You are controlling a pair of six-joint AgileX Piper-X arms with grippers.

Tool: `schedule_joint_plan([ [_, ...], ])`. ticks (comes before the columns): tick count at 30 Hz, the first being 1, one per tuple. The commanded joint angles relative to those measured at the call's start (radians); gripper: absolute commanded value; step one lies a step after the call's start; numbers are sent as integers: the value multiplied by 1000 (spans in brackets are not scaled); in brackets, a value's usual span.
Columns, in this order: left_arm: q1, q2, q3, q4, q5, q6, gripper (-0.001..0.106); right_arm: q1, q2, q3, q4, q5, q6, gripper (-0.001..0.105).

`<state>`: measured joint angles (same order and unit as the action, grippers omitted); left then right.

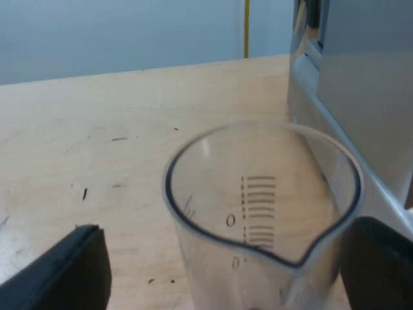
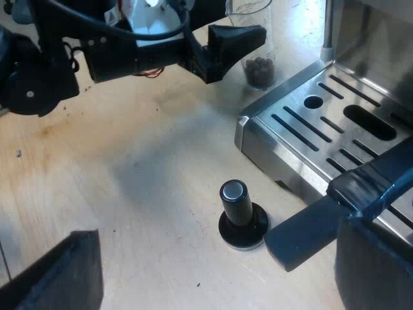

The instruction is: Pour the beans into the coffee machine

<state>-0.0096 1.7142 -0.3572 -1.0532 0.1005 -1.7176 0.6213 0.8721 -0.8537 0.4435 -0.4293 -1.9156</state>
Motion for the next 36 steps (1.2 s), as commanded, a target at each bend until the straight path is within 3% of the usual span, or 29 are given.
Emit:
schedule_joint_plan([
  [1, 1, 11, -23, -14, 8, -12, 85, 2, -4, -9, -14, -16, -10, 79],
  [6, 1, 31, -49, -14, 8, -12, 85, 2, -4, -9, -14, -16, -10, 79],
  [9, 1, 37, -56, -14, 8, -12, 79, 2, -4, -9, -14, -16, -10, 79],
  [14, 1, 38, -60, -14, 8, -12, 48, 2, -4, -9, -14, -16, -10, 79],
  [19, 1, 33, -52, -16, 8, -12, 31, 2, -4, -9, -14, -16, -10, 79],
  [26, 1, -48, 33, -16, 8, -10, 27, 2, -4, -9, -14, -16, -10, 79],
  [31, 1, -190, 127, -8, 8, -10, 27, 2, -4, -9, -23, -16, -10, 79],
  [36, 1, -356, 167, 115, 8, -10, 27, 2, -8, -9, -51, -16, 11, 79],
])
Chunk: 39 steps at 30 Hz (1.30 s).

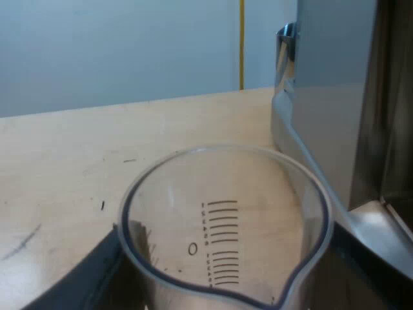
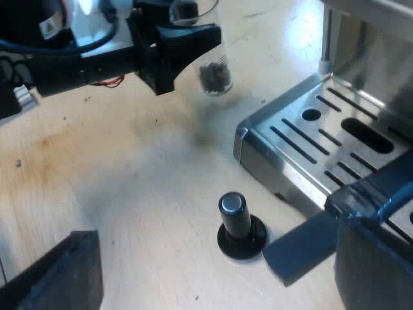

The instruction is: Pour the beans into the coffee machine

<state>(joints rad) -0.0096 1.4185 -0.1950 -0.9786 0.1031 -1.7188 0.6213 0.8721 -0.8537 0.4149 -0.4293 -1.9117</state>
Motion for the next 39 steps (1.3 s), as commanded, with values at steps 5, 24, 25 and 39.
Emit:
schedule_joint_plan([
  [5, 1, -265, 6, 244, 6, -9, 27, 2, -35, -9, -32, -16, 32, 79],
  [24, 1, -956, -37, 1042, 73, -2, 27, 2, -269, -9, -38, 75, 32, 79],
  [25, 1, -984, -57, 1099, 73, 1, 27, 2, -287, -9, -38, 75, 32, 79],
  [39, 1, -1051, -293, 1422, 114, 17, 27, 2, -473, -9, -54, 314, 32, 79],
])
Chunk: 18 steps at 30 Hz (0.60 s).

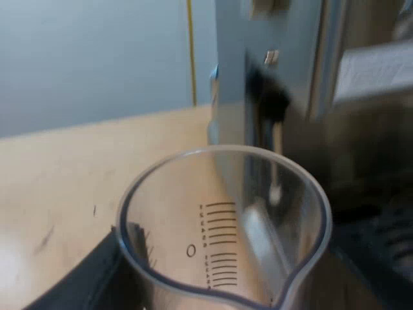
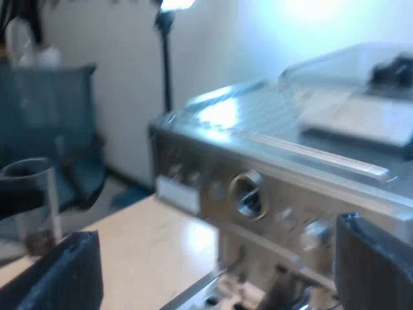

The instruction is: Pour the beans into the coffee machine

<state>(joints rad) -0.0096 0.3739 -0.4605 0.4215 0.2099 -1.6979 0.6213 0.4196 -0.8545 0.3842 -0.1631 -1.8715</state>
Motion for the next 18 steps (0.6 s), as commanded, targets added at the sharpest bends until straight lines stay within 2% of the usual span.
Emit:
schedule_joint_plan([
  [1, 1, -6, -56, 48, 11, -4, 27, 2, -33, -9, -31, 79, -8, 79],
  [7, 1, -6, -141, 127, 11, -3, 27, 2, -71, -9, -101, 275, -8, 79],
  [9, 1, -7, -164, 142, 11, -3, 27, 2, -70, -9, -119, 308, -8, 79],
  [18, 1, 11, -273, 149, 11, 5, 27, 2, -70, -9, -118, 348, -8, 79],
])
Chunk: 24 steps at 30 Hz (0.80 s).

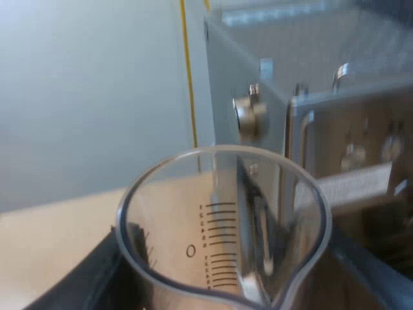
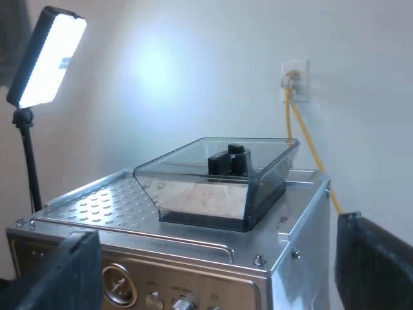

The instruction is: Pour the beans into the coffee machine

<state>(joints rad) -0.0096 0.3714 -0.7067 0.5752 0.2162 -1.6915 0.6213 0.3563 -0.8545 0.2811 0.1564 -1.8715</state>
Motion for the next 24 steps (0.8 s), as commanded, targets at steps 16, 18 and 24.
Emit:
schedule_joint_plan([
  [16, -53, 355, -381, -5, 43, 44, 27, 2, -7, -9, -14, 49, -8, 79],
  [18, -76, 393, -420, -5, 41, 44, 27, 2, -7, -9, -14, 49, -8, 79],
  [24, -163, 549, -581, -5, -3, 44, 27, 2, -7, -9, -14, 49, -8, 79],
])
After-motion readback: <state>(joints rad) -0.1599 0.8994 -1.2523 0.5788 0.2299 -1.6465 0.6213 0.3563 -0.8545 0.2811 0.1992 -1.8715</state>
